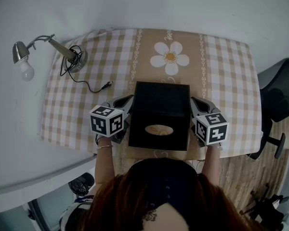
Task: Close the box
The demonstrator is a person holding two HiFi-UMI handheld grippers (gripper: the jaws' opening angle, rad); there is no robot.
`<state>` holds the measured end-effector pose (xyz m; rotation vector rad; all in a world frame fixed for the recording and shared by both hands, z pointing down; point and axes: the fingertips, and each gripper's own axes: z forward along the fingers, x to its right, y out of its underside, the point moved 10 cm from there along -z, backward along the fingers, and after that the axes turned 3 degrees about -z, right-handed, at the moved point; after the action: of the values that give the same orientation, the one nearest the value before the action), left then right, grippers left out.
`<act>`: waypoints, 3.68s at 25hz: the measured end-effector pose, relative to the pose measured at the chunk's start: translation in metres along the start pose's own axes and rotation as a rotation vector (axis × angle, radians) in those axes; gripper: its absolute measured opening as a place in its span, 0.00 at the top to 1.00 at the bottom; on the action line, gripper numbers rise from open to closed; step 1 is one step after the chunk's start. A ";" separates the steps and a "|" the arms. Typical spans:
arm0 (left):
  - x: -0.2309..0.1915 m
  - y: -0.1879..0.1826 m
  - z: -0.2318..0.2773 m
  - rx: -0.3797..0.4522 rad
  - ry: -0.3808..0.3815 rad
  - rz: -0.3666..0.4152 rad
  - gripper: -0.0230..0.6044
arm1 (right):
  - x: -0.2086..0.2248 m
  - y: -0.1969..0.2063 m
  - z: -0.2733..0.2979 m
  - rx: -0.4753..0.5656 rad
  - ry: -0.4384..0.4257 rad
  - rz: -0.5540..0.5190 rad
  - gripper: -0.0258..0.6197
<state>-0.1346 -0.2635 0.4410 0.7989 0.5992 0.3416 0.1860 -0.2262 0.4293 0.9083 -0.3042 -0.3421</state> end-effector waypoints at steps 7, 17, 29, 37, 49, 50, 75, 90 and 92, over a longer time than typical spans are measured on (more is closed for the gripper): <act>0.001 -0.006 -0.002 0.018 -0.005 0.014 0.93 | 0.000 -0.006 -0.003 0.023 0.012 -0.003 0.93; 0.006 -0.013 -0.007 0.049 -0.021 0.037 0.93 | -0.003 -0.013 -0.010 0.057 0.033 -0.012 0.93; 0.012 -0.019 -0.017 0.084 -0.039 0.060 0.93 | -0.009 -0.020 -0.020 0.089 0.060 -0.017 0.93; 0.019 -0.021 -0.026 0.110 -0.062 0.080 0.93 | -0.013 -0.021 -0.030 0.116 0.083 -0.017 0.93; 0.030 -0.018 -0.042 0.149 -0.088 0.088 0.93 | -0.024 -0.020 -0.045 0.152 0.127 -0.009 0.93; 0.031 -0.018 -0.043 0.151 -0.091 0.088 0.93 | -0.025 -0.019 -0.046 0.154 0.131 -0.008 0.93; 0.050 0.002 -0.065 0.185 -0.187 0.047 0.93 | -0.047 -0.005 -0.067 0.149 0.240 0.036 0.93; 0.056 0.013 -0.071 0.172 -0.212 0.045 0.93 | -0.054 0.006 -0.070 0.126 0.259 0.086 0.93; 0.057 0.014 -0.071 0.170 -0.213 0.041 0.93 | -0.054 0.007 -0.071 0.122 0.261 0.093 0.93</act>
<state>-0.1354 -0.1857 0.3917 0.9979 0.4157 0.2407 0.1663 -0.1493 0.3882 1.0426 -0.1266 -0.1179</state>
